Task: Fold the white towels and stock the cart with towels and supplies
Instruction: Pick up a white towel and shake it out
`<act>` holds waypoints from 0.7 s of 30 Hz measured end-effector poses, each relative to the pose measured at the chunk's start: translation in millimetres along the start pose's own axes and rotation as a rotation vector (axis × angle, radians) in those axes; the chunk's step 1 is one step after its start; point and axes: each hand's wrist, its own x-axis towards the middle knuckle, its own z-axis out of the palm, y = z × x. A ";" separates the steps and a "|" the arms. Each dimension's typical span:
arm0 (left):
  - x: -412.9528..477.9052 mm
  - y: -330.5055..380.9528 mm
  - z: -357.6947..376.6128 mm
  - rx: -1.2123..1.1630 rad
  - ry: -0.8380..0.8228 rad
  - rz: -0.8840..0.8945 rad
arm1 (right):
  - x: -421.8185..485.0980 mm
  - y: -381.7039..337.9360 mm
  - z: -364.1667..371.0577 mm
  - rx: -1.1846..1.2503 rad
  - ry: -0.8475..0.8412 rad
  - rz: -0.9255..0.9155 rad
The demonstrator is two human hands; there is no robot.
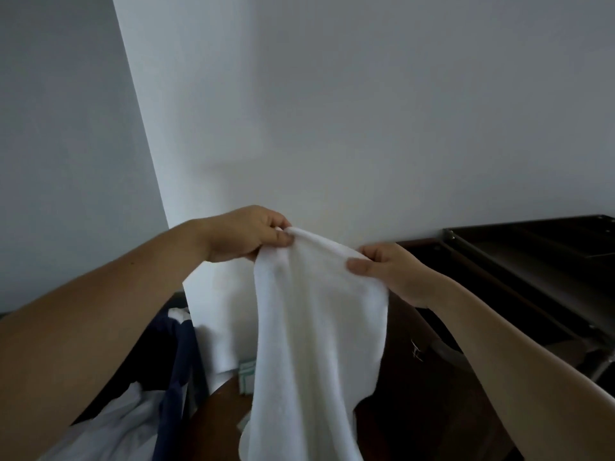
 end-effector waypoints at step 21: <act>-9.1 13.5 29.2 0.090 -0.161 -0.033 | -15.3 -41.6 -20.2 -0.378 -0.007 -0.075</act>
